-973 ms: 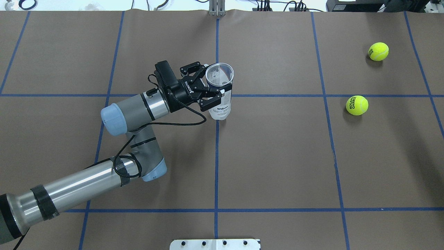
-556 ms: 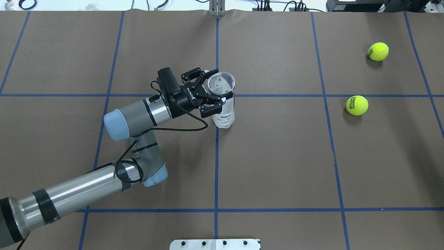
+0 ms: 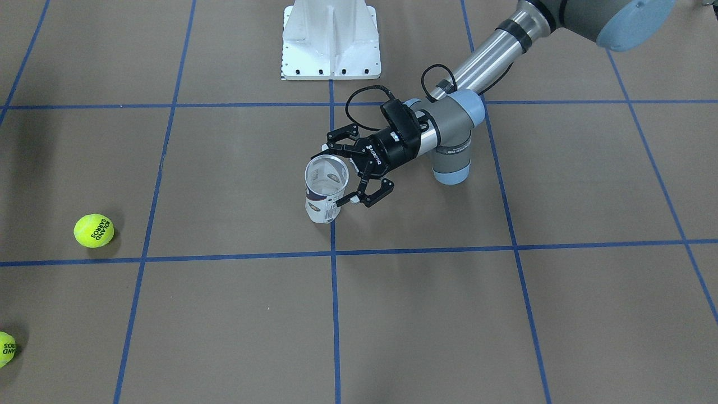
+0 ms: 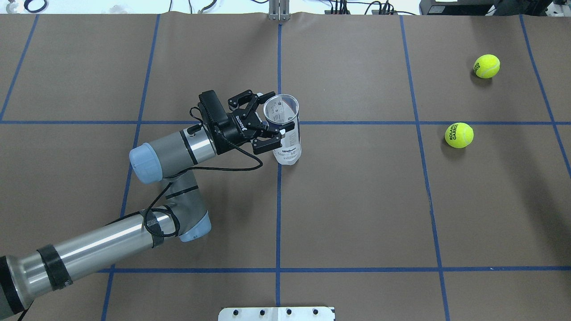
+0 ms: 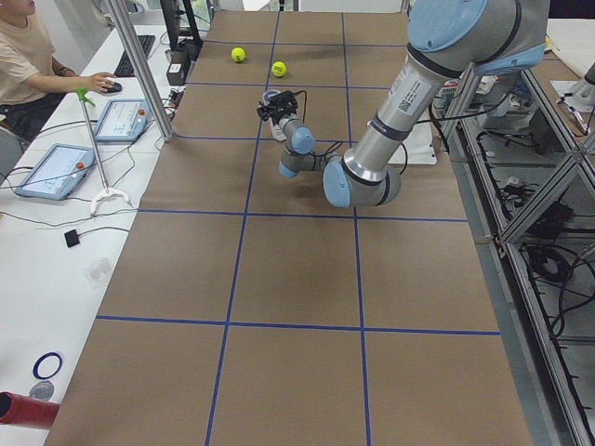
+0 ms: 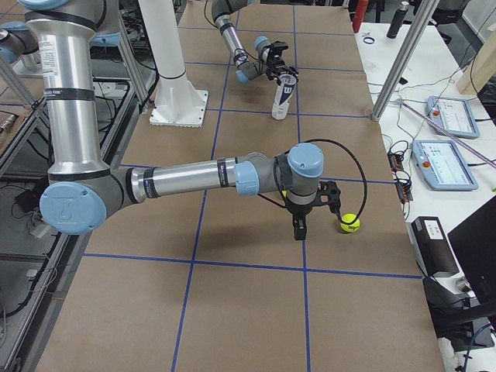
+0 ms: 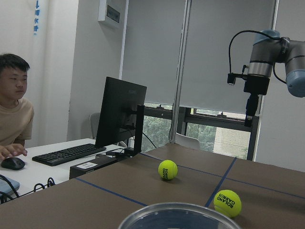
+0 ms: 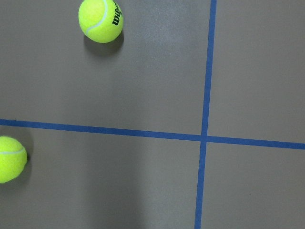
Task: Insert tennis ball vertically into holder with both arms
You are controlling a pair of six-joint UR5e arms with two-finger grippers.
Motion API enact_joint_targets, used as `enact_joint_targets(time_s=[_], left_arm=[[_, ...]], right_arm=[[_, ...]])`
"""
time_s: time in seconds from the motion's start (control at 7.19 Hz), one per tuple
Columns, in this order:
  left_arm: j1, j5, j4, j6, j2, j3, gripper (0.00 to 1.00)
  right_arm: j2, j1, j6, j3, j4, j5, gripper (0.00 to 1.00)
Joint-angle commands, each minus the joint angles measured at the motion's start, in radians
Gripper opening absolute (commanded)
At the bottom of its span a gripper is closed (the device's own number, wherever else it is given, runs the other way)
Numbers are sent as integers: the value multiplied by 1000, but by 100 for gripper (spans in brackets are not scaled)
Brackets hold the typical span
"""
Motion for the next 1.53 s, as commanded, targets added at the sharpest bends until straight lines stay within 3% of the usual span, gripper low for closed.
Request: enact_joint_targets(time_s=[0.0,0.7,0.97,1.11,1.39], left_arm=[[14,0,10,1,1,-2,99],[40,0,13,1,-2,-6,99],[40,2,13,1,-2,-5,99],[40,5,15,1,-2,-6,99],[40,5,13,1,-2,-5,99]], right_arm=[[0,0,0,0,-1,0,100],[-26,-58,43,75,7,25,100],[35,-190,305,104,37,11,100],[37,-262,430,111,112,-24,100],[69,-439,637,102,189,-215,100]])
